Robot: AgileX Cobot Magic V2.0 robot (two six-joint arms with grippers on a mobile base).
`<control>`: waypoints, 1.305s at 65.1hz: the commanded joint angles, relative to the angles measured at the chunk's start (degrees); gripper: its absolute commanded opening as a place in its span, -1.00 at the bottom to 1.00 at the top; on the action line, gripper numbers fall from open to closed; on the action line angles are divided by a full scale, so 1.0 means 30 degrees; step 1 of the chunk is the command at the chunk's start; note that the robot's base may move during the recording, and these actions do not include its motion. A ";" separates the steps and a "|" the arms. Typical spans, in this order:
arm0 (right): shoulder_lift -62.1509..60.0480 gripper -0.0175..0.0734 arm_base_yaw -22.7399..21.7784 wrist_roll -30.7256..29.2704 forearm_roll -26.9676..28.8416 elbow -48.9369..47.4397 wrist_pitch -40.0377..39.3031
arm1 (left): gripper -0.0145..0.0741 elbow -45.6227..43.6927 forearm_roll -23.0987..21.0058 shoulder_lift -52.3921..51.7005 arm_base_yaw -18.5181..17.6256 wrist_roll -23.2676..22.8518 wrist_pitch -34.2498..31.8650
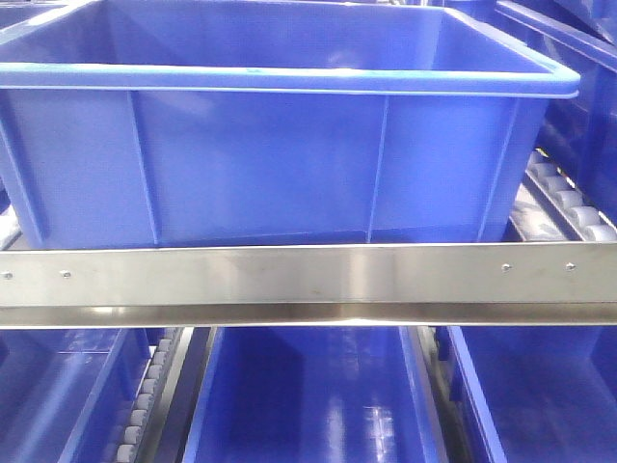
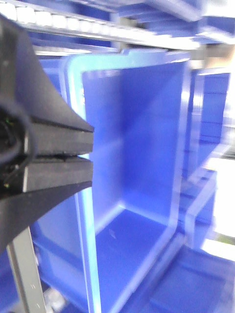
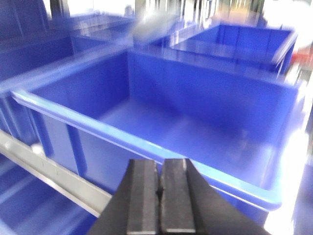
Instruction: Grab silver tray and place in blue box
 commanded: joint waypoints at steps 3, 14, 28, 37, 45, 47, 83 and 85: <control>-0.1582 -0.50 -0.0051 -0.0208 -0.0050 0.0193 -0.1294 | -0.91 0.0528 0.0091 -0.1839 -0.0061 0.0036 -0.1614; -0.2165 -0.50 -0.0051 -0.0208 -0.0050 0.0262 -0.1276 | -0.91 0.1153 0.0091 -0.2624 -0.0061 0.0036 -0.1647; -0.2165 -0.50 -0.0051 -0.0208 -0.0050 0.0301 -0.1311 | -0.91 0.1279 0.0091 -0.2624 -0.0061 0.0036 -0.1647; -0.2184 -0.50 -0.0074 -0.0208 0.0154 0.0850 -0.1254 | -0.91 0.1279 0.0121 -0.2624 -0.0061 0.0036 -0.1647; -0.2981 -0.50 -0.0583 -0.1446 0.3185 0.2465 -0.0302 | -0.91 0.1279 0.0121 -0.2624 -0.0061 0.0036 -0.1647; -0.3295 -0.50 -0.0911 -0.2912 0.3950 0.2979 -0.0527 | -0.91 0.1279 0.0121 -0.2624 -0.0061 0.0036 -0.1647; -0.9477 -0.50 -0.6618 -1.6841 1.6564 0.6637 0.1059 | -0.91 0.1279 0.0121 -0.2624 -0.0061 0.0036 -0.1647; -0.9481 -0.50 -0.6619 -1.6841 1.6549 0.6637 0.1097 | -0.91 0.1279 0.0121 -0.2624 -0.0061 0.0036 -0.1647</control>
